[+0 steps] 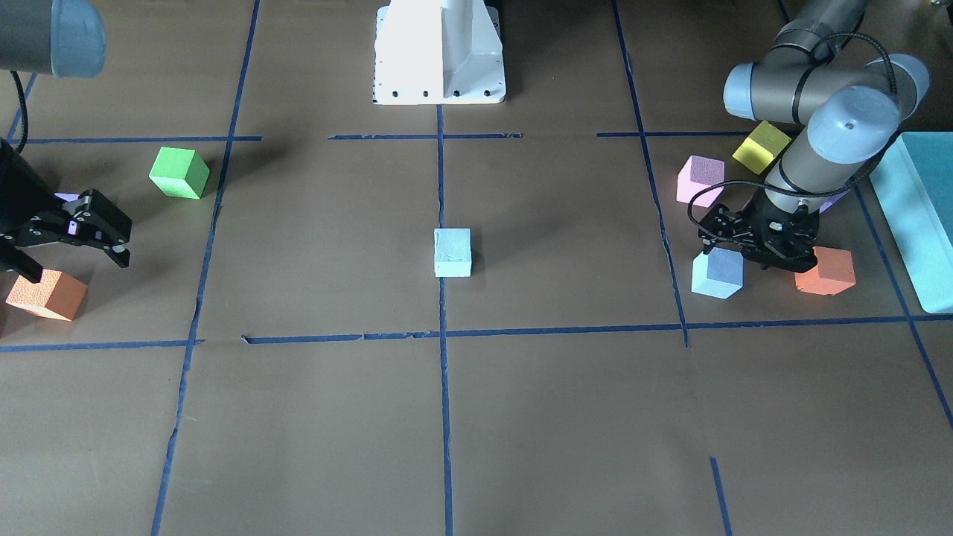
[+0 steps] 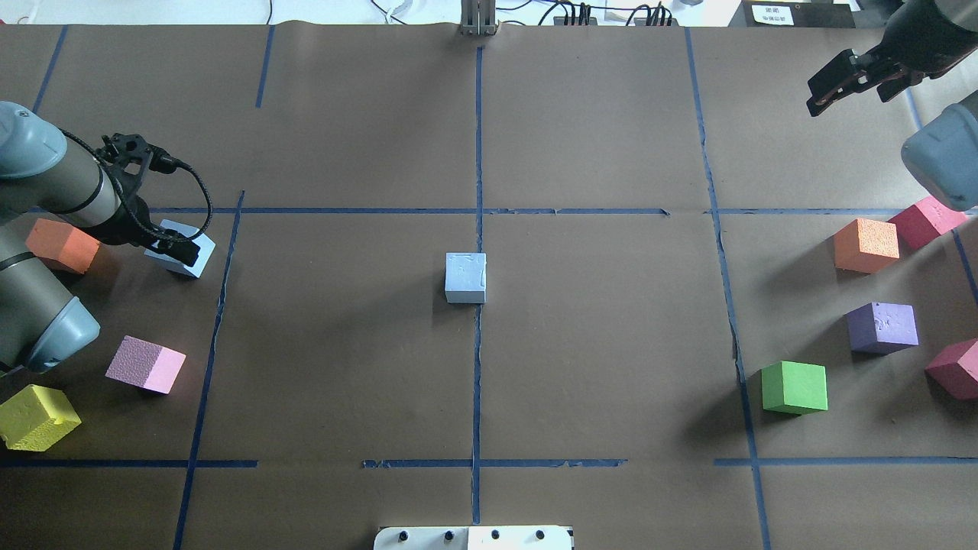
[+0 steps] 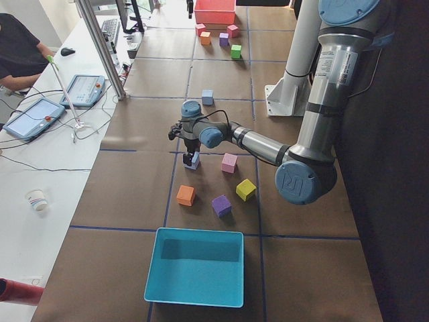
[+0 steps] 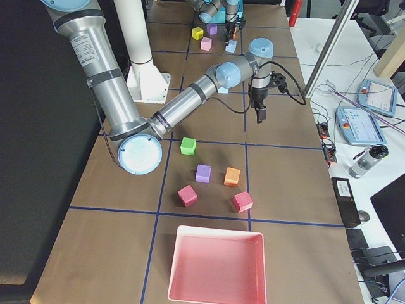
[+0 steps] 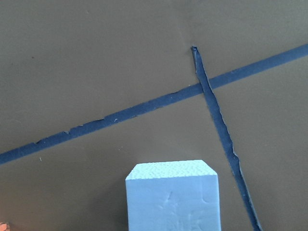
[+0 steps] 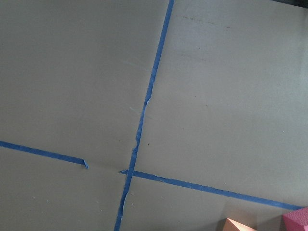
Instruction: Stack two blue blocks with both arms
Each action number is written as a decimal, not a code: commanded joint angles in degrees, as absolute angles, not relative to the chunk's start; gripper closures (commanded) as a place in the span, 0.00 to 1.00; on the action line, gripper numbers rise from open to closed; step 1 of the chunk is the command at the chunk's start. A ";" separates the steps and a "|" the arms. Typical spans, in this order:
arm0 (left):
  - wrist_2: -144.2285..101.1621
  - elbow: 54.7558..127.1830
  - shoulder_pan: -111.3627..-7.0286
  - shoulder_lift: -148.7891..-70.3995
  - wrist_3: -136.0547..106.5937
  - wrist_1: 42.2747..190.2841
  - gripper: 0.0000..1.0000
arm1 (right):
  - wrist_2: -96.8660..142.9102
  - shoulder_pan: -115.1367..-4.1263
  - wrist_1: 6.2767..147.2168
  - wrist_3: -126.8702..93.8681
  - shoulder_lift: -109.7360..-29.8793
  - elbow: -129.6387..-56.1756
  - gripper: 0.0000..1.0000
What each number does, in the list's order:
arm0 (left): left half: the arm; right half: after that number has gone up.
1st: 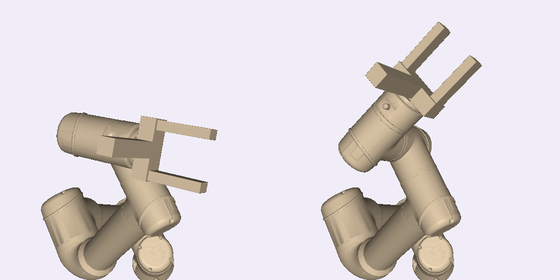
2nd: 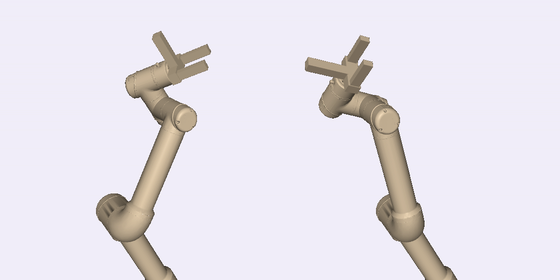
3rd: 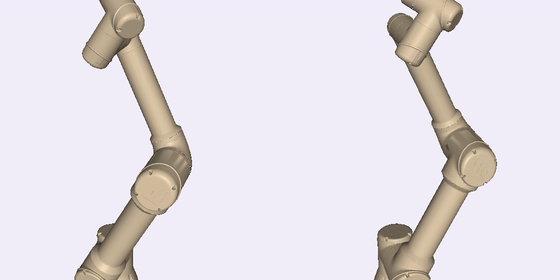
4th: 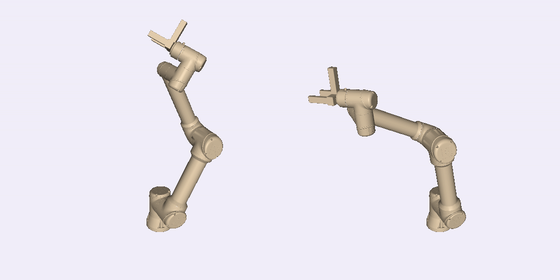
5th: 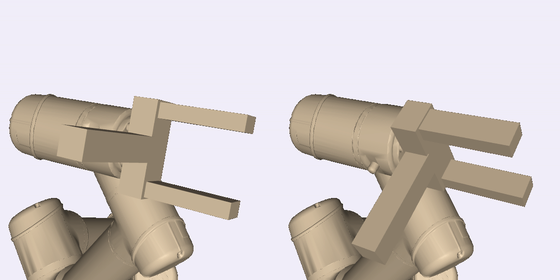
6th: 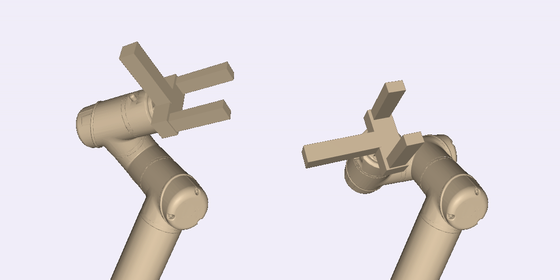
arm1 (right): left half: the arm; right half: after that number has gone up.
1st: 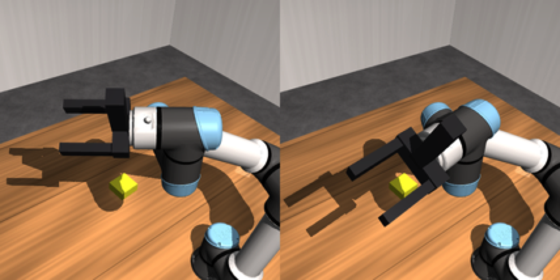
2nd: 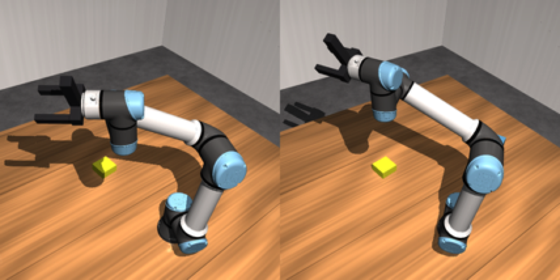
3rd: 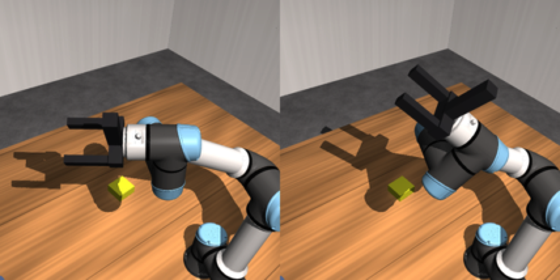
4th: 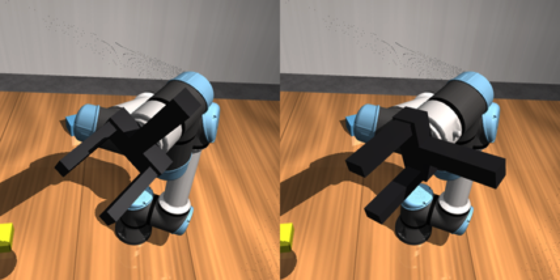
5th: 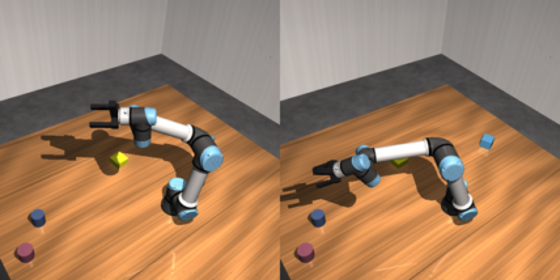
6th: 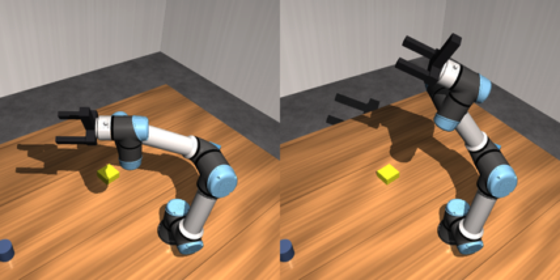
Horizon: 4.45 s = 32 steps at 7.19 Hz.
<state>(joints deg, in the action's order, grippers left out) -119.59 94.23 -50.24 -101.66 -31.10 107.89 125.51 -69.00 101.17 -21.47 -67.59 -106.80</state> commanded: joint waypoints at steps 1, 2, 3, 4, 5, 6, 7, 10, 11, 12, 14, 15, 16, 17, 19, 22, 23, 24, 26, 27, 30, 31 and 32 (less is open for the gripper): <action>-119.79 92.03 -49.40 -104.22 -32.95 107.93 0.00 | 125.59 -71.88 102.47 -16.72 -68.64 -106.79 0.00; -119.79 91.15 -48.44 -104.67 -33.22 107.93 0.00 | 125.77 -74.24 103.09 -13.74 -69.34 -106.96 0.00; -119.79 90.79 -48.43 -104.76 -33.22 107.93 0.00 | 127.69 -75.83 104.57 -13.02 -69.43 -107.05 0.00; -119.88 89.66 -48.34 -104.59 -32.61 107.93 0.00 | 127.97 -76.46 104.85 -12.05 -69.61 -107.05 0.00; -119.88 89.39 -48.43 -104.50 -32.61 107.93 0.01 | 127.97 -76.73 104.94 -12.04 -69.61 -107.05 0.00; -119.88 89.47 -48.43 -104.50 -32.87 107.93 0.17 | 127.97 -77.08 104.94 -11.95 -69.61 -106.96 0.00; -119.97 90.17 -48.60 -104.24 -33.05 107.93 0.66 | 127.97 -77.43 105.03 -11.61 -69.70 -106.96 0.00; -128.47 92.71 -53.41 -104.50 -33.57 104.27 1.00 | 127.88 -79.71 106.07 -4.44 -71.19 -105.83 0.00; -129.45 96.29 -54.57 -106.24 -33.57 97.02 1.00 | 128.32 -81.89 106.87 -1.44 -73.37 -105.65 0.00; -129.11 100.16 -54.49 -110.78 -36.01 87.11 1.00 | 131.19 -84.00 106.61 2.16 -76.69 -104.86 0.00; -129.02 102.21 -53.45 -118.97 -46.87 79.56 1.00 | 136.64 -89.89 106.18 10.08 -81.97 -99.79 0.00; -129.02 101.87 -50.83 -122.83 -51.63 79.28 1.00 | 141.19 -93.13 106.17 14.54 -82.78 -95.84 0.00; -128.85 100.65 -48.28 -126.79 -56.99 79.19 1.00 | 141.33 -93.60 106.08 15.37 -83.49 -94.84 0.00; -126.93 99.33 -45.38 -130.48 -61.22 79.19 1.00 | 140.37 -93.60 106.08 15.55 -84.19 -94.05 0.00; -126.39 91.80 -43.08 -139.61 -65.81 79.19 1.00 | 139.49 -93.60 95.51 15.29 -90.21 -92.82 0.00; -122.90 87.54 -39.05 -143.44 -69.08 79.54 1.00 | 138.16 -93.60 80.52 4.78 -98.34 -93.16 0.00; -122.61 85.45 -38.68 -145.09 -70.04 80.06 1.00 | 138.51 -93.60 80.51 4.75 -98.44 -93.34 0.00; -122.52 83.17 -37.63 -146.06 -70.14 80.76 1.00 | 138.60 -93.60 80.51 4.66 -98.44 -93.43 0.00; -119.91 81.74 -36.48 -146.16 -69.53 82.88 1.00 | 138.60 -93.60 80.51 4.66 -98.35 -93.60 0.00; -119.53 81.22 -36.13 -145.99 -69.35 82.97 1.00 | 138.52 -93.60 80.51 4.66 -98.44 -94.21 0.00; -119.71 80.42 -34.99 -145.90 -66.97 82.97 0.98 | 138.43 -93.60 80.51 4.66 -98.18 -94.13 0.00; -119.62 80.42 -34.55 -145.81 -66.97 83.49 0.98 | 138.43 -93.60 80.51 4.66 -97.91 -94.13 0.00; -119.71 80.42 -34.02 -145.55 -67.15 83.67 0.97 | 138.43 -93.60 80.51 4.66 -97.91 -94.13 0.00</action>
